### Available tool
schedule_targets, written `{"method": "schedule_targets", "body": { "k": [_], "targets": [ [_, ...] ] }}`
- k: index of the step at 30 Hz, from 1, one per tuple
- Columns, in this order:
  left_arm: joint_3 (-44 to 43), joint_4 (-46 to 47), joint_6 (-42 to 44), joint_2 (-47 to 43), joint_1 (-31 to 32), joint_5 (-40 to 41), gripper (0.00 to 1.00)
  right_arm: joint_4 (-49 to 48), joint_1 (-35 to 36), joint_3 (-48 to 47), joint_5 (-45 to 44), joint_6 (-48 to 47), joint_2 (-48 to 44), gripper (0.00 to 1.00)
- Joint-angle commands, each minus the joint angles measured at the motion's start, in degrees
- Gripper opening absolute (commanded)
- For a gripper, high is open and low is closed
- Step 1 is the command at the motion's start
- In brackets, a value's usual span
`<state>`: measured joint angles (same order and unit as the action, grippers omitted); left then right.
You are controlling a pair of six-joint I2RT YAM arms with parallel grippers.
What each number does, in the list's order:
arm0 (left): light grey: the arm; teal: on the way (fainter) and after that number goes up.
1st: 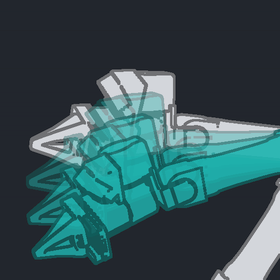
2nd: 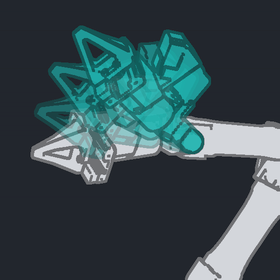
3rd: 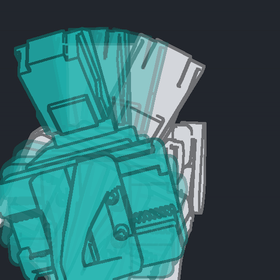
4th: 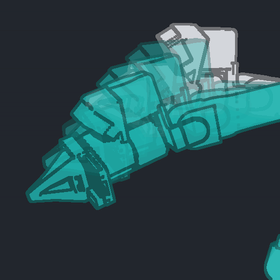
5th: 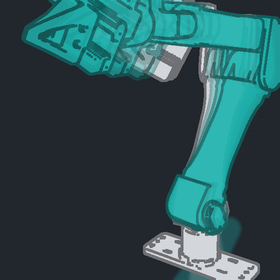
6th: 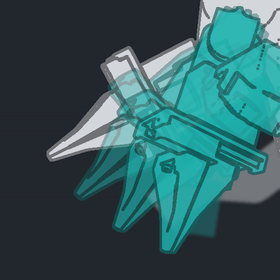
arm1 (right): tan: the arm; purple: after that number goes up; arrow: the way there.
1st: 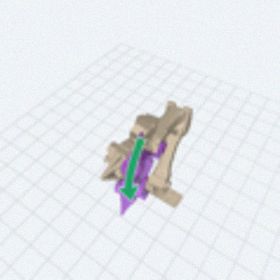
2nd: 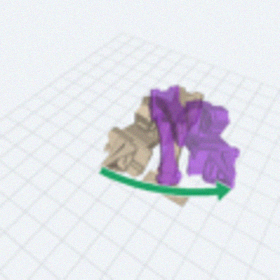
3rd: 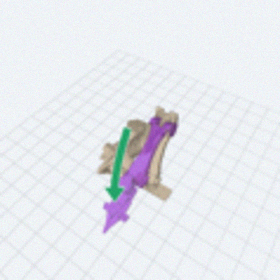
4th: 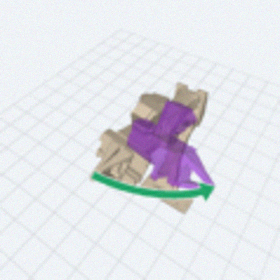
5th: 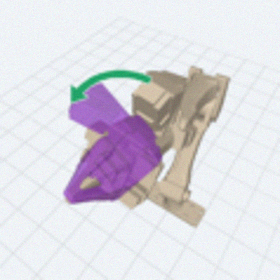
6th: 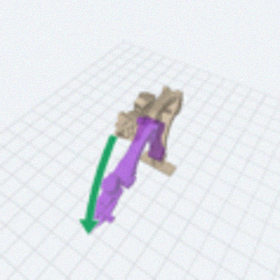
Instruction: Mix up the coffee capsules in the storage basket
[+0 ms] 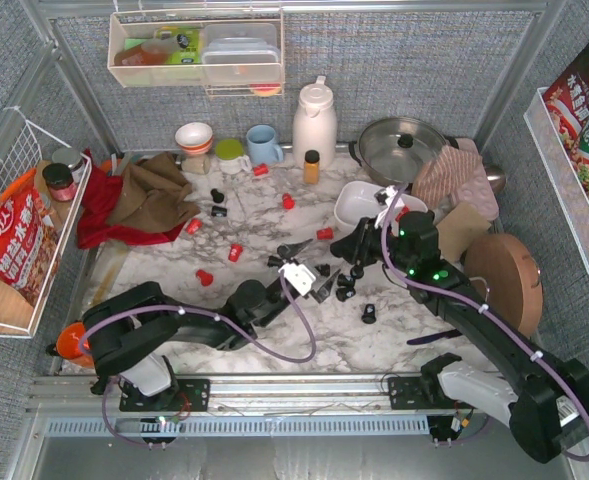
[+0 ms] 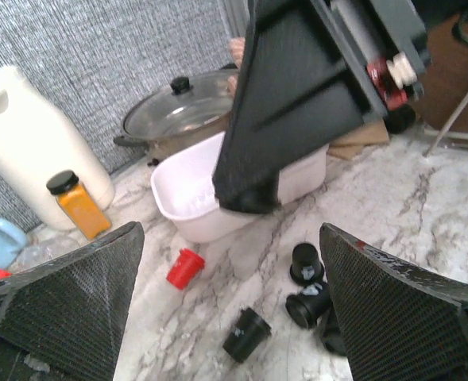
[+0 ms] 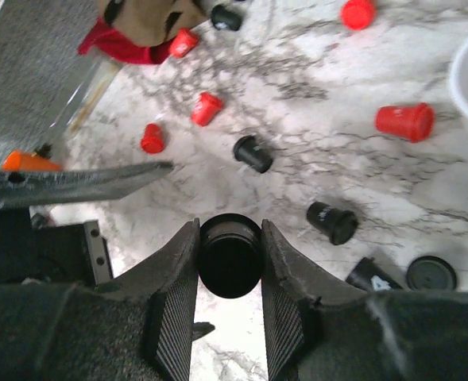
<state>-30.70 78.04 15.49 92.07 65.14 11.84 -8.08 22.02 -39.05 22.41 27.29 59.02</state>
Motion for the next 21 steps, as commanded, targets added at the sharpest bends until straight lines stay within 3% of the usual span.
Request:
{"method": "schedule_targets", "body": {
  "k": [1,7,10,14,17,19,21],
  "targets": [
    [2.9,1.7,-2.8,-1.0,0.1,-0.5,0.99,5.1,0.0,-1.8,-13.0,-3.0,-1.2,0.00],
    [1.9,-4.5,-5.7,1.4,1.4,-2.7,0.99,6.0,-1.0,-2.1,-38.7,-8.4,0.8,0.00],
    [-0.1,-5.3,-7.5,3.9,1.6,-5.0,0.99,2.4,-3.3,-2.7,-43.7,-10.1,5.4,0.00],
    [-3.6,-7.8,-9.7,6.9,2.0,-6.1,0.99,-0.8,-7.2,-5.7,-43.9,-10.0,14.8,0.01],
    [-5.3,-9.3,-11.8,8.2,2.2,-3.2,0.99,-2.2,-9.5,-8.5,-44.5,-10.4,20.6,0.12],
    [-5.7,-9.9,-12.0,8.7,2.3,-2.4,0.99,-2.1,-11.0,-10.6,-43.6,-10.3,23.8,0.30],
    [-6.3,-11.2,-12.6,9.3,2.3,-0.8,0.99,0.1,-12.2,-13.5,-42.5,-10.1,26.1,0.54]
  ]
}}
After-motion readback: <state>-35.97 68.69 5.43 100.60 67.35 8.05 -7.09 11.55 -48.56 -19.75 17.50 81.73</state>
